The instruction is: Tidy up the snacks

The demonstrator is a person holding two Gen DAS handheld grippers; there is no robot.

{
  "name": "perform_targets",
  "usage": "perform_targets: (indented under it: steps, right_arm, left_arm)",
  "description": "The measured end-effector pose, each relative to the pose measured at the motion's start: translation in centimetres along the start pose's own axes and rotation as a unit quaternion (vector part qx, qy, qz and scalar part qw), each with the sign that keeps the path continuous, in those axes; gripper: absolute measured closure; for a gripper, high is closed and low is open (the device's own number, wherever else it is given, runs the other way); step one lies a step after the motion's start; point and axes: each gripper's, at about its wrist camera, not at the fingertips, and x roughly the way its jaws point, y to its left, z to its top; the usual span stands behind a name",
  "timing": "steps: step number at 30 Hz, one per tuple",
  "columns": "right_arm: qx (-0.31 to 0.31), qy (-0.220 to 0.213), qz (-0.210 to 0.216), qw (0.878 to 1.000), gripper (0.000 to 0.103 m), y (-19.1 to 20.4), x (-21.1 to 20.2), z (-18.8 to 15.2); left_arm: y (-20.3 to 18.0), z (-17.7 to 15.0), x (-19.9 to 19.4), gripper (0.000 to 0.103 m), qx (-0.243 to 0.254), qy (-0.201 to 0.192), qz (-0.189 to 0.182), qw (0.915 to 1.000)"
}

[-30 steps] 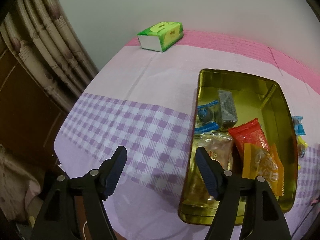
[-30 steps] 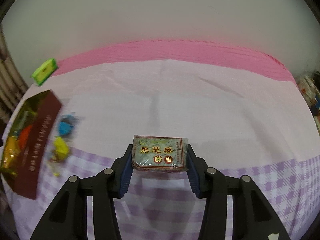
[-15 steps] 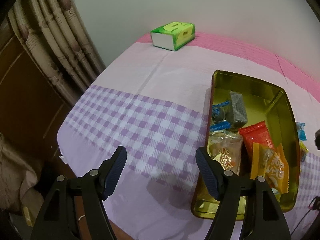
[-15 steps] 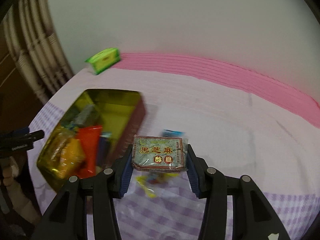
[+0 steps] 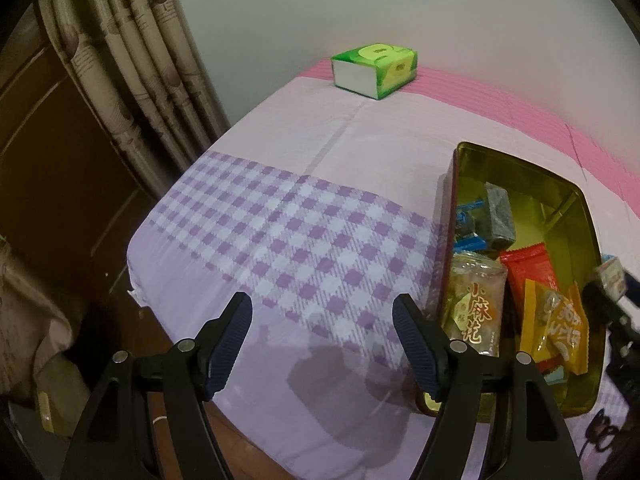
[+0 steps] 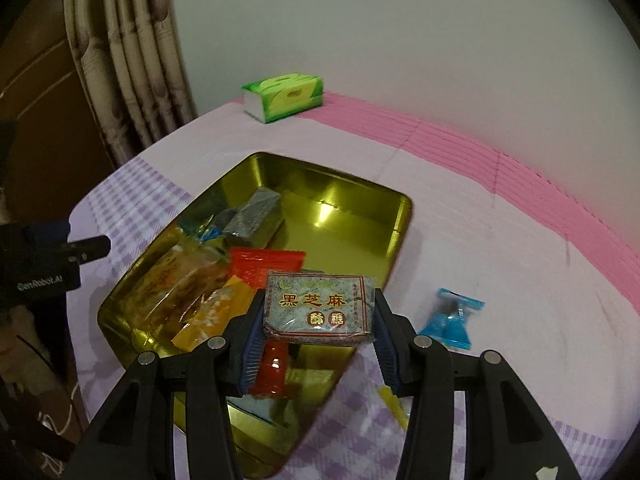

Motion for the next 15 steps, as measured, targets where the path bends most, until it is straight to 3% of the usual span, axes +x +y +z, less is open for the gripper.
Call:
perform_targets:
  steps: [15]
  right_arm:
    - [-0.001, 0.026, 0.035, 0.999, 0.058, 2.4, 2.5, -0.2]
  left_arm:
    - [0.4, 0.1, 0.3, 0.029, -0.013, 0.005, 0.003, 0.9999]
